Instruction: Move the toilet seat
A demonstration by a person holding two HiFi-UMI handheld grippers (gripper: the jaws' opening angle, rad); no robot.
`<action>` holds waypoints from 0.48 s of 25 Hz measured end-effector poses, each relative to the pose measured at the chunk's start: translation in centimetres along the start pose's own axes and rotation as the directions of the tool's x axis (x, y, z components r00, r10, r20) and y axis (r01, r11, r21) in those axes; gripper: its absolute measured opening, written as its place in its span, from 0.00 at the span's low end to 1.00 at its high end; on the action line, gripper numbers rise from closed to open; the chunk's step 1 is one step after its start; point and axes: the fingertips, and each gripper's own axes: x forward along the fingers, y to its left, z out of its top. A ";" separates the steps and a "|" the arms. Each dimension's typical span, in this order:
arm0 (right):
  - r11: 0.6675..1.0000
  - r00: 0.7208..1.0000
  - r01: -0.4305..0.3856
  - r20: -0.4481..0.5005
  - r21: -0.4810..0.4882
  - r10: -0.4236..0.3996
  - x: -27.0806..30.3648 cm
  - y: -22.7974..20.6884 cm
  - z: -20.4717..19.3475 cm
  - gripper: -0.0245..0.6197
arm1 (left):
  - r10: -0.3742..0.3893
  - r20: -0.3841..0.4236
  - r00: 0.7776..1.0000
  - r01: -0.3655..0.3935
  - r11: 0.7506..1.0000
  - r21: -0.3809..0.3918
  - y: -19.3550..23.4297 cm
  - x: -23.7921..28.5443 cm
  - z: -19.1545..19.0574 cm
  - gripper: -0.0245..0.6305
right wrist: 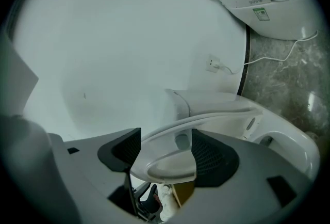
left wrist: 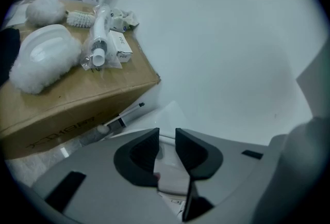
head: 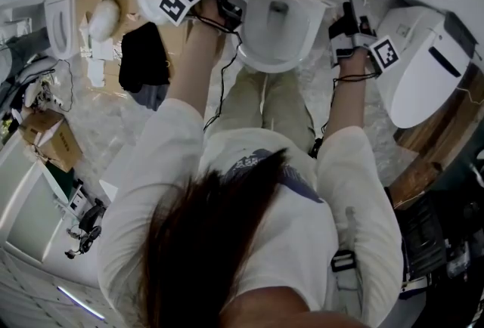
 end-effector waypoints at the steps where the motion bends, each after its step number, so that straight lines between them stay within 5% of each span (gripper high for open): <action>1: 1.000 1.000 0.004 0.009 -0.022 -0.004 -0.5 0.2 -0.1 0.53 | -0.005 0.002 1.000 0.005 1.000 0.012 0.1 -0.3 0.0 0.18; 7: 0.957 0.996 0.064 0.074 -0.281 -0.045 -3.9 2.4 -2.2 0.52 | -0.088 0.034 0.996 0.079 0.977 0.198 -1.1 -4.8 -0.4 0.18; 12: 0.828 0.986 0.141 0.148 -0.543 -0.071 -8.0 6.1 -5.9 0.45 | -0.161 0.058 0.985 0.115 0.874 0.472 -3.5 -11.4 -0.6 0.15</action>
